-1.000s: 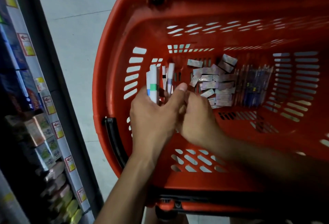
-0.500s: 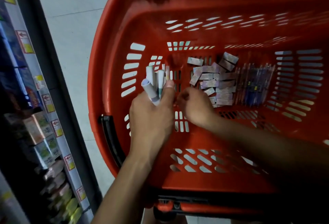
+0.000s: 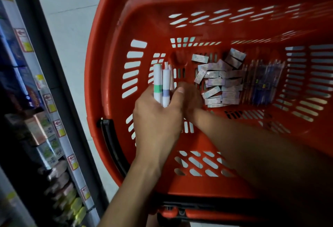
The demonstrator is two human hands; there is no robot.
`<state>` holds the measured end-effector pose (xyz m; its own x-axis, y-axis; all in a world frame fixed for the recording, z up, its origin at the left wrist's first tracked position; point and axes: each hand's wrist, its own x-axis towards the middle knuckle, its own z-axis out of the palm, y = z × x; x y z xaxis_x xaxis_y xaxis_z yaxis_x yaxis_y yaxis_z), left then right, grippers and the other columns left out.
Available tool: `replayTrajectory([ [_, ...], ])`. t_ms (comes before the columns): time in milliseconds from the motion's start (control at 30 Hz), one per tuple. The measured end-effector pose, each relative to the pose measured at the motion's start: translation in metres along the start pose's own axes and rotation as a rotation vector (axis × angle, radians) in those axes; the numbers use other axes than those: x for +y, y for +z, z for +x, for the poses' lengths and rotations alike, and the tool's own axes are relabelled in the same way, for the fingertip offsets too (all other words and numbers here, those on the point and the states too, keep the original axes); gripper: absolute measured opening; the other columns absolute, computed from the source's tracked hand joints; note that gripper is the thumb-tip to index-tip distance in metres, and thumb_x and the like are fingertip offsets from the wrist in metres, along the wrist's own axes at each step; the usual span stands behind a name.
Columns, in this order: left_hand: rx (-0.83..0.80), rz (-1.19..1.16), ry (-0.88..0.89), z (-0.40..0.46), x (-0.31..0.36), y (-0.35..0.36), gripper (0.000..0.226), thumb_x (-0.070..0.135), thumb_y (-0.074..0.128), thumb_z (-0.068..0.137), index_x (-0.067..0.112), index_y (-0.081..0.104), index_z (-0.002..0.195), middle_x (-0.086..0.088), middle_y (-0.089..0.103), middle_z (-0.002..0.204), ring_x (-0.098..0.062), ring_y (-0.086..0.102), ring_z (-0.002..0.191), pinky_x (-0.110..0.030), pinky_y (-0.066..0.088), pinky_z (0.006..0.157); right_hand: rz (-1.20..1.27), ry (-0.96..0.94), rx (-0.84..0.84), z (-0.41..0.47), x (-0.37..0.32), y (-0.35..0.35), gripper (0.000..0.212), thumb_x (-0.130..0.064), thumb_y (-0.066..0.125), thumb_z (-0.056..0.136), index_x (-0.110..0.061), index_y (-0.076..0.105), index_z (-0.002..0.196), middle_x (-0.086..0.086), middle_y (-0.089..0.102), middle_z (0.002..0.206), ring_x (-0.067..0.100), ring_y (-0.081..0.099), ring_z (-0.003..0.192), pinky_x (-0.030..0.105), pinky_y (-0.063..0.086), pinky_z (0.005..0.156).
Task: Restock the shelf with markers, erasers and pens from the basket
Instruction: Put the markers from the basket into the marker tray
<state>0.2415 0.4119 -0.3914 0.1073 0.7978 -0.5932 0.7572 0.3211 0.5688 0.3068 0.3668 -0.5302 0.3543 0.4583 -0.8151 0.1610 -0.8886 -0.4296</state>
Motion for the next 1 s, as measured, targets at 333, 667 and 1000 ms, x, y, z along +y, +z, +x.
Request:
replayTrajectory([
  [333,-0.009,-0.035,-0.018,-0.003,0.007,-0.003,0.042,0.042,0.085,0.085,0.031,0.050,0.065,0.022,0.057,0.054,0.002,0.050,0.047,-0.009,0.034,0.043,0.175,-0.159,0.013,-0.053,-0.006,-0.043,0.036,-0.008,0.067,0.088,-0.034,0.050,0.070,-0.013,0.053,0.066,-0.002,0.049,0.062,0.017,0.035,0.059],
  [667,-0.039,-0.048,-0.139,-0.007,0.011,-0.014,0.036,0.025,0.070,0.088,0.017,0.057,0.056,0.009,0.056,0.046,-0.005,0.047,0.039,-0.024,0.038,0.039,0.289,-0.609,-0.075,-0.117,-0.020,-0.100,0.018,-0.006,0.068,0.086,-0.023,0.063,0.081,-0.003,0.061,0.061,0.015,0.057,0.050,0.024,0.044,0.047],
  [1000,-0.108,-0.134,-0.084,-0.013,0.003,-0.009,0.023,0.036,0.071,0.098,0.025,0.062,0.080,0.002,0.071,0.070,-0.014,0.069,0.061,-0.030,0.058,0.056,-0.066,0.005,-0.033,-0.010,0.015,-0.031,0.016,-0.034,0.061,0.095,-0.022,0.067,0.086,-0.003,0.067,0.084,0.023,0.067,0.084,0.027,0.041,0.062],
])
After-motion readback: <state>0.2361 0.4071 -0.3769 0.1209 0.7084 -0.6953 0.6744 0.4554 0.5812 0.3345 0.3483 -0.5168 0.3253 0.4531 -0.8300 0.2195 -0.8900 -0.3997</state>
